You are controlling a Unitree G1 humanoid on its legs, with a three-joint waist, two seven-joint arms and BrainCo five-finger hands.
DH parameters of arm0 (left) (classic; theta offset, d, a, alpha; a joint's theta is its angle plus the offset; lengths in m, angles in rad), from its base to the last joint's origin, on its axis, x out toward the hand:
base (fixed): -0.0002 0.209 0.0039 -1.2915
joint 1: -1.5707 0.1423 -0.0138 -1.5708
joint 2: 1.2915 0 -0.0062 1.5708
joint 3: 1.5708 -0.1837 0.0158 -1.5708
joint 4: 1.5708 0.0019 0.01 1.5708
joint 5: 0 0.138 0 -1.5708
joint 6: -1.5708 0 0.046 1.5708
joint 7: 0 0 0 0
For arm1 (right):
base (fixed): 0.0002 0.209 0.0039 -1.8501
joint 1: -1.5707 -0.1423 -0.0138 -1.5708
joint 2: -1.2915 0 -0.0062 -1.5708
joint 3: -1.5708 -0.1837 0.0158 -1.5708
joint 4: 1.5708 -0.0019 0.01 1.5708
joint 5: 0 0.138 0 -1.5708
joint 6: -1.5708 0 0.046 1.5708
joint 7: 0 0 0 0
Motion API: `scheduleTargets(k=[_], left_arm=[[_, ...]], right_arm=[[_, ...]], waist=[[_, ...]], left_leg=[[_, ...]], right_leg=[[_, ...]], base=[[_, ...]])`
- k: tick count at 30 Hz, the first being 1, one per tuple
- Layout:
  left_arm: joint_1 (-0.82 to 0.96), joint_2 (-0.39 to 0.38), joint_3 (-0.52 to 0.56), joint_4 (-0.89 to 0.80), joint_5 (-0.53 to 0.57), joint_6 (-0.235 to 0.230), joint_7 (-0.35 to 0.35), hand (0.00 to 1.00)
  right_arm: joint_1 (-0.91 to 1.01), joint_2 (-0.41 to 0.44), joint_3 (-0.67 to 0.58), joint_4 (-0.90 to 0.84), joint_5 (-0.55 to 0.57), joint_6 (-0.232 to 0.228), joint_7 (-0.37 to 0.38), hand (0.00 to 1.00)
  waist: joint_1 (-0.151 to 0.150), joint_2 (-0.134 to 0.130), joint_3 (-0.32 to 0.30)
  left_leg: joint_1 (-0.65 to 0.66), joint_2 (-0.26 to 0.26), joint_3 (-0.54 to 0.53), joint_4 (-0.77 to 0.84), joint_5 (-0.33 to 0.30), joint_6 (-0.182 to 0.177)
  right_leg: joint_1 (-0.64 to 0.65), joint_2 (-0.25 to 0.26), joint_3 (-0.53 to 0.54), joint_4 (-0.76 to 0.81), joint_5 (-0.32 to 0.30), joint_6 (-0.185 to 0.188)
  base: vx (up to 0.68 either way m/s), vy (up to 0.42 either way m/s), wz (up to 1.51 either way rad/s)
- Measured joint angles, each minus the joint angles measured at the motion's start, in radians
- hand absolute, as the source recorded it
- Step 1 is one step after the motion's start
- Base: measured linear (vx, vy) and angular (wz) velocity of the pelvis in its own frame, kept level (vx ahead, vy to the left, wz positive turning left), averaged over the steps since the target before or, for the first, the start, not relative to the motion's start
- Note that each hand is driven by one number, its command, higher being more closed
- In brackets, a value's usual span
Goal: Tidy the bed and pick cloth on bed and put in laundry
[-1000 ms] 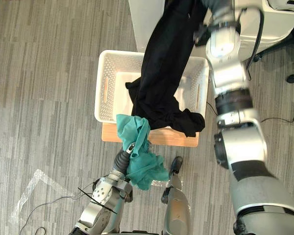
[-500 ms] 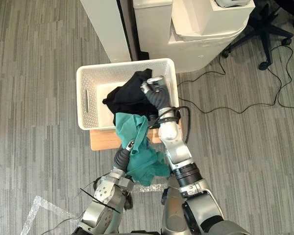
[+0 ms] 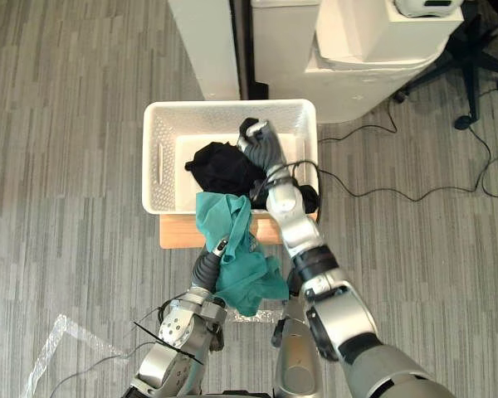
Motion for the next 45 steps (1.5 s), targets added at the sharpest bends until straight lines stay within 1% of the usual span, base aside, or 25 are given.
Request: scheduleTargets(k=[1, 2, 3, 5, 10, 15, 19, 21, 22, 25, 27, 31, 34, 36, 37, 39, 41, 43, 45], left_arm=[[0.0, 0.0, 0.002, -0.001, -0.001, -0.001, 0.0, 1.0], [-0.004, 0.002, 0.002, -0.002, -0.003, -0.002, 0.0, 1.0], [-0.004, 0.003, 0.002, -0.005, -0.003, -0.002, 0.0, 1.0], [-0.004, 0.012, 0.002, -0.024, -0.005, -0.002, -0.001, 1.0], [-0.003, 0.02, 0.015, -0.075, -0.007, -0.002, -0.002, 1.0], [-0.004, 0.022, 0.015, -0.087, -0.007, -0.002, -0.007, 1.0], [-0.002, 0.026, 0.013, -0.087, -0.007, 0.001, -0.019, 1.0], [0.0, 0.027, 0.013, -0.087, -0.007, 0.001, -0.019, 1.0], [0.001, 0.032, 0.013, -0.088, -0.007, 0.001, -0.019, 1.0], [-0.002, 0.034, 0.013, -0.089, -0.007, 0.001, -0.019, 1.0], [-0.004, 0.034, 0.014, -0.098, -0.007, 0.001, -0.016, 1.0], [-0.031, 0.036, 0.024, -0.14, 0.004, 0.0, 0.025, 1.0], [-0.116, 0.039, 0.072, -0.14, 0.021, -0.001, 0.069, 1.0], [-0.176, 0.043, 0.125, -0.141, 0.037, -0.007, 0.111, 1.0], [-0.192, 0.047, 0.134, -0.141, 0.043, -0.007, 0.121, 1.0], [-0.239, 0.059, 0.154, -0.164, 0.062, -0.008, 0.16, 1.0], [-0.268, 0.059, 0.183, -0.173, 0.064, -0.018, 0.181, 1.0], [-0.294, 0.062, 0.222, -0.174, 0.083, -0.025, 0.2, 1.0], [-0.318, 0.079, 0.265, -0.174, 0.103, -0.028, 0.225, 1.0]], right_arm=[[-0.003, 0.001, 0.001, 0.005, -0.01, 0.002, 0.0, 0.0], [-0.013, 0.0, 0.007, 0.026, -0.051, 0.016, 0.002, 0.0], [-0.014, -0.002, 0.007, 0.029, -0.062, 0.02, 0.002, 0.0], [-0.014, -0.021, 0.009, 0.032, -0.116, 0.035, 0.006, 0.0], [-0.008, -0.077, 0.004, 0.021, -0.195, 0.043, 0.004, 0.0], [0.065, -0.096, -0.006, -0.093, -0.271, 0.052, 0.002, 0.0], [0.112, -0.093, -0.004, -0.099, -0.313, 0.063, 0.002, 0.0], [0.144, -0.092, -0.003, -0.099, -0.332, 0.065, 0.002, 0.0], [0.171, -0.09, -0.003, -0.101, -0.347, 0.065, 0.002, 0.0], [0.215, -0.09, -0.01, -0.146, -0.347, 0.065, 0.001, 0.0], [0.298, -0.08, -0.042, -0.209, -0.347, 0.061, -0.008, 0.0], [0.431, -0.063, -0.123, -0.188, -0.346, 0.066, -0.045, 0.0], [0.476, -0.058, -0.204, -0.08, -0.335, 0.079, -0.069, 0.0], [0.489, -0.059, -0.29, 0.002, -0.291, 0.086, -0.075, 0.0], [0.5, -0.064, -0.317, 0.016, -0.28, 0.086, -0.079, 0.0], [0.545, -0.097, -0.429, 0.09, -0.228, 0.091, -0.1, 0.0], [0.571, -0.124, -0.508, 0.154, -0.194, 0.105, -0.114, 0.0], [0.597, -0.152, -0.571, 0.221, -0.155, 0.106, -0.115, 0.0], [0.637, -0.169, -0.635, 0.273, -0.107, 0.107, -0.115, 0.0]], waist=[[0.0, 0.0, 0.0], [0.0, 0.0, 0.0], [0.0, 0.0, 0.0], [-0.001, 0.0, 0.0], [-0.002, -0.001, 0.0], [-0.023, -0.002, -0.004], [-0.025, -0.003, -0.027], [-0.022, -0.007, -0.054], [-0.022, -0.019, -0.076], [-0.023, -0.032, -0.091], [-0.024, -0.042, -0.112], [-0.025, -0.051, -0.133], [-0.04, -0.054, -0.139], [-0.058, -0.058, -0.152], [-0.062, -0.058, -0.159], [-0.066, -0.062, -0.178], [-0.075, -0.063, -0.199], [-0.086, -0.064, -0.204], [-0.089, -0.064, -0.22]], left_leg=[[0.0, -0.001, 0.0, 0.0, 0.0, 0.0], [0.0, -0.002, -0.001, 0.0, 0.0, 0.0], [0.0, -0.002, 0.0, 0.0, 0.0, 0.0], [0.0, -0.003, 0.002, 0.0, 0.0, 0.0], [0.029, -0.001, 0.027, 0.0, 0.0, 0.001], [0.075, 0.009, 0.037, -0.002, -0.005, 0.003], [0.091, 0.021, 0.043, -0.006, -0.008, 0.0], [0.093, 0.024, 0.047, -0.007, -0.008, -0.001], [0.099, 0.029, 0.054, -0.007, -0.01, -0.004], [0.105, 0.034, 0.057, -0.007, -0.011, -0.005], [0.113, 0.035, 0.065, -0.007, -0.014, -0.009], [0.139, 0.034, 0.085, -0.007, -0.022, -0.009], [0.165, 0.034, 0.099, -0.007, -0.025, -0.01], [0.179, 0.034, 0.113, -0.007, -0.028, -0.009], [0.18, 0.034, 0.114, -0.007, -0.029, -0.009], [0.198, 0.034, 0.122, -0.007, -0.033, -0.012], [0.204, 0.033, 0.126, -0.007, -0.035, -0.011], [0.221, 0.033, 0.128, -0.008, -0.039, -0.014], [0.229, 0.033, 0.135, -0.008, -0.045, -0.019]], right_leg=[[0.0, 0.0, 0.0, 0.0, 0.0, 0.0], [-0.002, 0.0, 0.0, 0.005, 0.0, 0.0], [-0.002, 0.0, 0.0, 0.005, 0.0, 0.0], [-0.004, 0.001, 0.003, 0.008, 0.0, 0.0], [0.006, 0.003, 0.029, 0.015, 0.0, 0.0], [0.045, 0.012, 0.037, 0.019, -0.009, -0.007], [0.055, 0.022, 0.041, 0.025, -0.019, -0.01], [0.055, 0.027, 0.046, 0.024, -0.019, -0.01], [0.056, 0.031, 0.054, 0.024, -0.019, -0.011], [0.06, 0.031, 0.057, 0.024, -0.02, -0.012], [0.064, 0.032, 0.064, 0.023, -0.023, -0.007], [0.077, 0.031, 0.085, 0.023, -0.024, -0.006], [0.094, 0.032, 0.098, 0.022, -0.026, -0.003], [0.1, 0.033, 0.112, 0.022, -0.026, -0.003], [0.1, 0.033, 0.113, 0.021, -0.026, -0.003], [0.114, 0.033, 0.12, 0.019, -0.027, -0.001], [0.118, 0.033, 0.124, 0.018, -0.027, 0.0], [0.139, 0.033, 0.125, 0.009, -0.028, 0.001], [0.144, 0.034, 0.13, 0.004, -0.027, 0.001]], base=[[0.0, 0.0, 0.0], [0.0, 0.0, 0.0], [0.0, 0.0, 0.0], [0.0, 0.001, -0.02], [0.02, -0.005, -0.15], [0.03, -0.017, -0.07], [0.01, -0.032, -0.06], [0.03, -0.029, -0.08], [0.04, -0.023, -0.12], [0.03, -0.019, -0.07], [0.04, -0.019, -0.09], [0.04, -0.006, -0.15], [0.02, -0.004, -0.16], [0.01, -0.006, -0.17], [0.02, -0.004, -0.08], [0.03, -0.003, -0.09], [0.04, -0.001, -0.06], [0.03, 0.0, -0.05], [0.02, -0.005, -0.1]])
